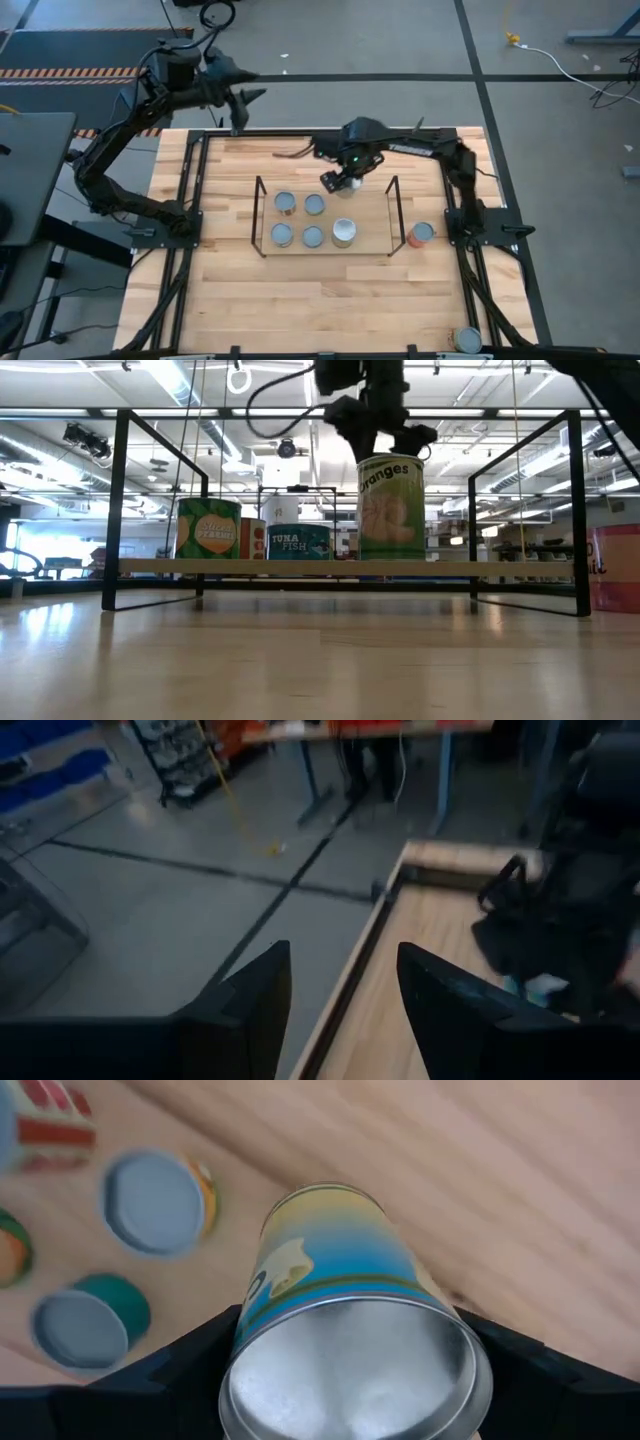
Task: Pick and place cans onto a shelf
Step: Put the canned carrots on the shelf
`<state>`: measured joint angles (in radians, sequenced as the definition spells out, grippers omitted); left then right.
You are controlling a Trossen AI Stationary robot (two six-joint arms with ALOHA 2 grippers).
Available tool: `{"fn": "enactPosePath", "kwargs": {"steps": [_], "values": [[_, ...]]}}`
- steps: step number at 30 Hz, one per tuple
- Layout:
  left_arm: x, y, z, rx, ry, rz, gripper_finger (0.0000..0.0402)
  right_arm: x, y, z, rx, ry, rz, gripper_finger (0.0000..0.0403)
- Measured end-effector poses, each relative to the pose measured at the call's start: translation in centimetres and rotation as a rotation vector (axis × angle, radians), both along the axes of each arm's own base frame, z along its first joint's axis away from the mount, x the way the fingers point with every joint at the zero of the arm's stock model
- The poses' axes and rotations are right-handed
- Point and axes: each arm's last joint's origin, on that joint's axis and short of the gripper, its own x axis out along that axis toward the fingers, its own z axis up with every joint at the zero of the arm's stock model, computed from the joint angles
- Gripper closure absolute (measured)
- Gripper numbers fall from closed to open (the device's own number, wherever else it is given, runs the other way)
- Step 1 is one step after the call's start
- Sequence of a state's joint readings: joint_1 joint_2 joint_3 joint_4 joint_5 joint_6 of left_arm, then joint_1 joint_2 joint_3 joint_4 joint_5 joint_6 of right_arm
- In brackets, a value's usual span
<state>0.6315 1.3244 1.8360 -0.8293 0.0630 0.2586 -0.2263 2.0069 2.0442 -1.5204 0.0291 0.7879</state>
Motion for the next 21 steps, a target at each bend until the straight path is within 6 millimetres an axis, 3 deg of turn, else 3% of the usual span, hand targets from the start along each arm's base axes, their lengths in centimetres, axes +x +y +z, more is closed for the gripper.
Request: {"fn": "enactPosePath", "kwargs": {"steps": [7, 11, 21], "values": [[-0.5, -0.6, -1.3, 0.019, 0.187, -0.061, 0.0214, 2.3, 2.1, -3.5, 0.073, 0.1, -0.046, 0.0084], [-0.8, -1.5, -1.2, 0.012, 0.192, -0.117, 0.0214, 2.9, 2.6, -4.8, 0.088, 0.133, -0.061, 0.0082], [-1.3, -2.7, -0.5, 0.083, 0.179, -0.184, 0.0214, 3.0, 1.2, -5.0, 0.105, 0.1, -0.126, 0.004]]}}
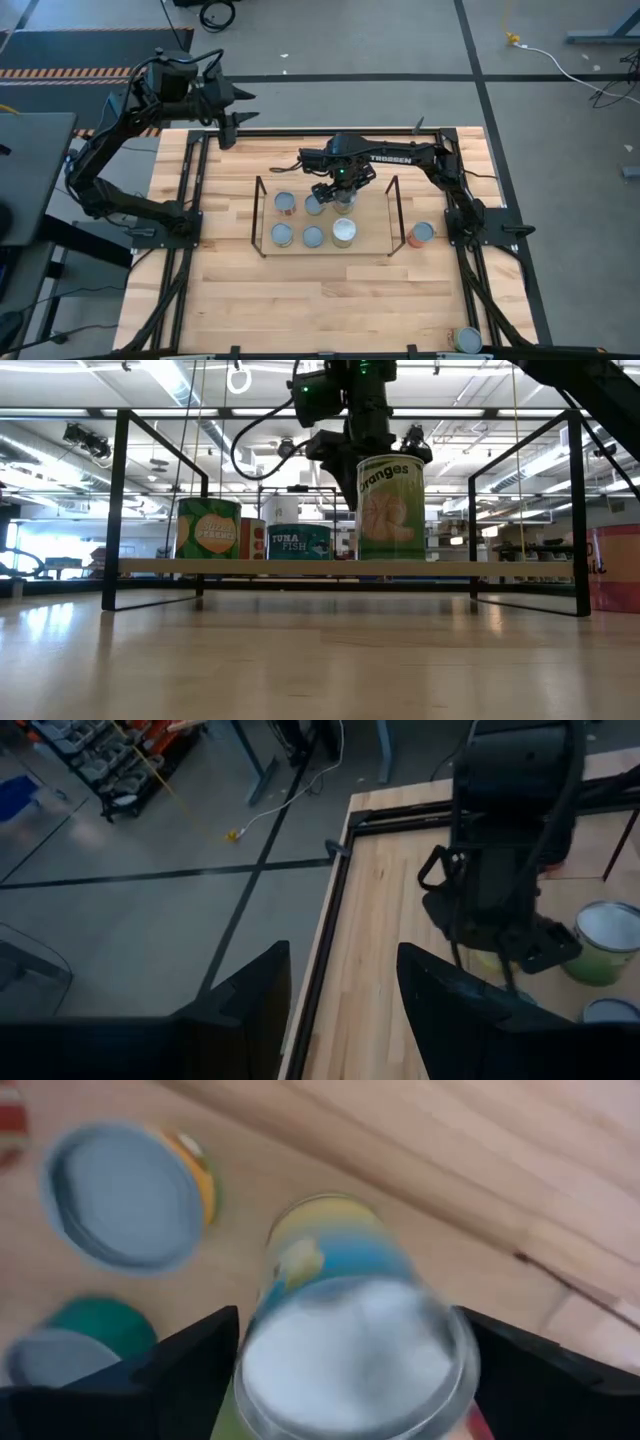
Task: Pick and place cans onto a shelf
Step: Put the canned carrots on the shelf, then put the canned mixed fruit on the shelf
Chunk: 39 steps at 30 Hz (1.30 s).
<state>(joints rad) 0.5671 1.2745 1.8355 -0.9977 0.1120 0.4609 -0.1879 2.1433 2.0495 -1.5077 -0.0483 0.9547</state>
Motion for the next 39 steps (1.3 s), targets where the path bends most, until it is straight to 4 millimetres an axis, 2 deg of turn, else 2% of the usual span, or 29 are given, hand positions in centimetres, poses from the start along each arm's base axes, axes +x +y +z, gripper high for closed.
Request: {"fn": "enactPosePath", "kwargs": {"steps": [5, 16, 19, 23, 28, 31, 35, 39], "values": [[0.0, 0.0, 0.0, -0.03, -0.01, 0.013, 0.0214, 0.6, 0.0, 0.0, -0.003, -0.058, -0.014, 0.0024], [-0.2, -0.1, -0.3, -0.047, 0.015, 0.004, 0.0214, 0.5, -0.1, 0.1, 0.008, -0.053, -0.032, 0.0027], [-0.2, -0.3, -0.4, -0.067, 0.015, -0.029, 0.0214, 0.4, -0.3, 0.7, 0.009, -0.065, -0.034, 0.0028], [-0.1, -0.4, -0.3, -0.084, 0.003, -0.066, 0.0214, -0.4, -0.4, 2.8, -0.034, -0.092, -0.017, 0.0027], [-0.1, -0.4, -0.4, -0.093, 0.004, -0.066, 0.0214, -3.0, -0.4, 6.8, -0.218, -0.139, -0.053, 0.0027], [-0.1, -0.4, -0.4, -0.11, -0.003, -0.057, 0.0214, -5.2, -0.4, 8.5, -0.273, -0.15, -0.074, 0.0027], [-0.1, -0.4, -0.4, -0.128, -0.012, -0.046, 0.0214, -9.6, -0.6, 10.4, -0.34, -0.144, -0.171, 0.0027], [0.1, -0.3, -0.2, -0.119, -0.034, -0.045, 0.0214, -14.4, -0.3, 11.2, -0.383, -0.162, -0.29, 0.0027]]}}
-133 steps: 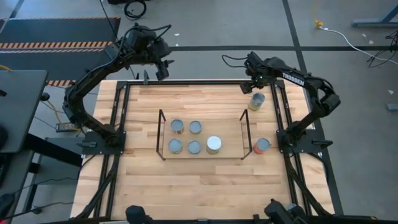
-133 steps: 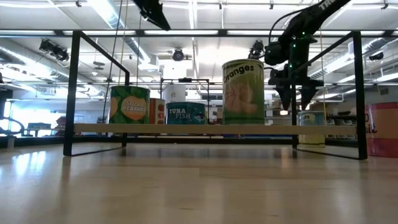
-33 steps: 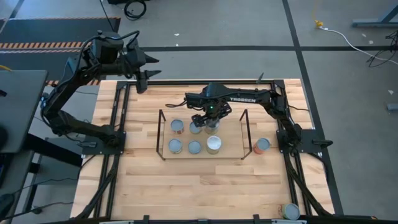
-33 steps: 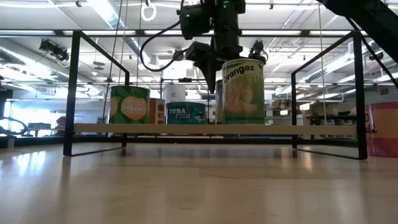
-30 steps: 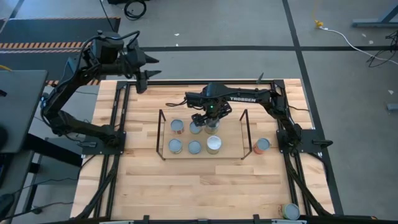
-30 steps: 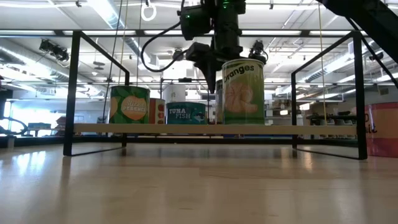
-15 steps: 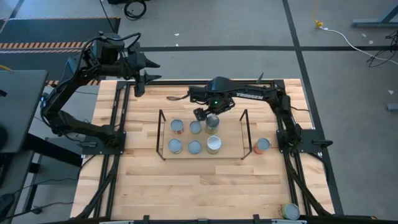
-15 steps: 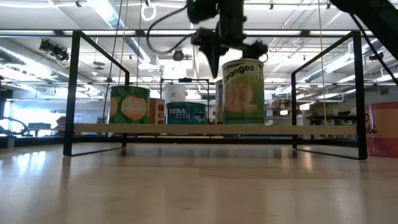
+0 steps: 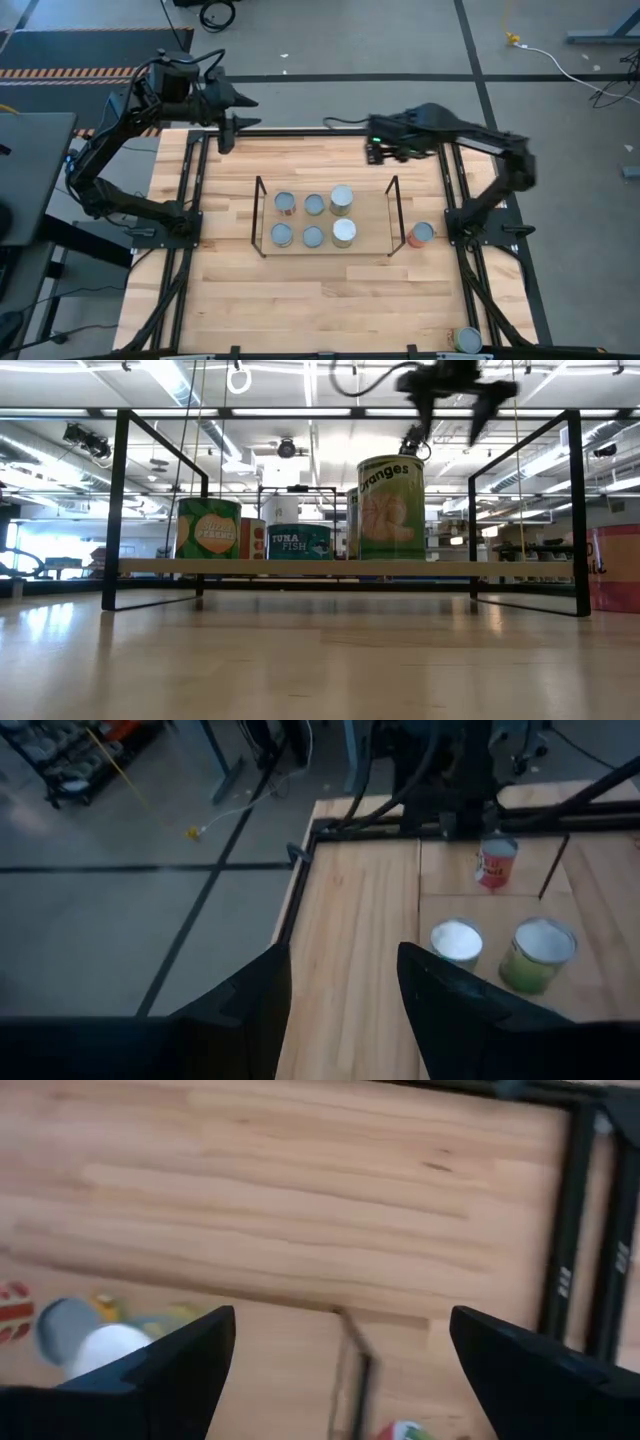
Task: Pick and place cans onto a shelf
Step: Put the canned mixed fruit on the shelf
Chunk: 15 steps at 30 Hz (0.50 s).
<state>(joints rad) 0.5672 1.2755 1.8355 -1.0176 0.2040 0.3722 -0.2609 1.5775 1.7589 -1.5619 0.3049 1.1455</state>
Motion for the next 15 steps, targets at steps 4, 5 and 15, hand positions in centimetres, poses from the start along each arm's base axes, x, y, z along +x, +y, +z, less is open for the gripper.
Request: {"fn": "enactPosePath", "kwargs": {"steps": [4, 5, 15], "values": [[0.2, 0.1, 0.6, 0.033, -0.057, 0.002, 0.0214, -4.5, 0.8, -0.2, -0.013, -0.044, -0.115, 0.0027], [0.3, 0.2, 0.8, 0.038, -0.08, 0.005, 0.0214, -5.4, 1.0, -0.4, -0.01, -0.056, -0.144, 0.0028], [1.8, 1.2, 2.2, 0.113, -0.245, 0.015, 0.0214, -11.8, 3.4, -2.9, 0.144, -0.163, -0.368, 0.0064]]}}
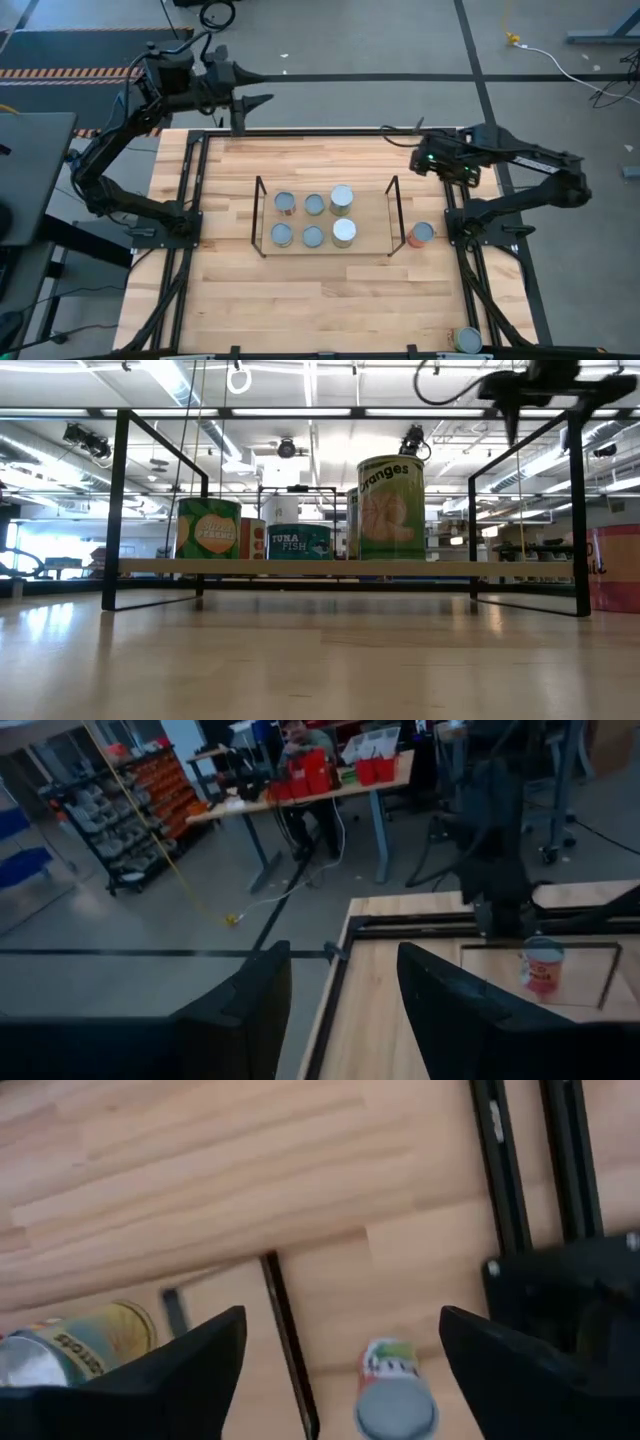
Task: Pick and place cans onto a shelf
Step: Put the canned mixed fruit on the shelf
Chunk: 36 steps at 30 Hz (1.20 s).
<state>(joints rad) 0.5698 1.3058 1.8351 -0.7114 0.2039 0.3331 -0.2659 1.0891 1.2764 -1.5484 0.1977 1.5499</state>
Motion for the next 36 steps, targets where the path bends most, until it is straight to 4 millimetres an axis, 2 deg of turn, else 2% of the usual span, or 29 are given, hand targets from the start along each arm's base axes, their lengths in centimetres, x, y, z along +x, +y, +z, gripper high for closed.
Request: {"fn": "enactPosePath", "kwargs": {"steps": [6, 11, 19, 25, 29, 36], "values": [[1.3, 0.9, -0.9, 0.022, 0.055, -0.008, 0.0214, -2.4, 1.4, -1.6, 0.054, -0.112, -0.17, 0.0093], [2.3, 1.6, -1.9, -0.005, 0.11, -0.004, 0.0214, -2.2, 2.6, -3.9, 0.206, -0.214, -0.293, 0.0113], [2.9, 1.9, -2.5, 0.014, 0.149, -0.014, 0.0214, -2.3, 4.1, -8.9, 0.455, -0.127, -0.493, 0.0138], [3.0, 2.0, -2.5, 0.027, 0.152, -0.017, 0.0214, -2.1, 4.0, -11.9, 0.522, -0.233, -0.515, 0.0153], [2.9, 1.9, -2.5, 0.023, 0.159, -0.018, 0.0214, -2.3, 3.8, -13.6, 0.531, -0.214, -0.544, 0.0163], [2.9, 1.9, -2.7, 0.015, 0.172, -0.019, 0.0214, -2.2, 3.2, -15.0, 0.526, -0.253, -0.575, 0.0199]]}}
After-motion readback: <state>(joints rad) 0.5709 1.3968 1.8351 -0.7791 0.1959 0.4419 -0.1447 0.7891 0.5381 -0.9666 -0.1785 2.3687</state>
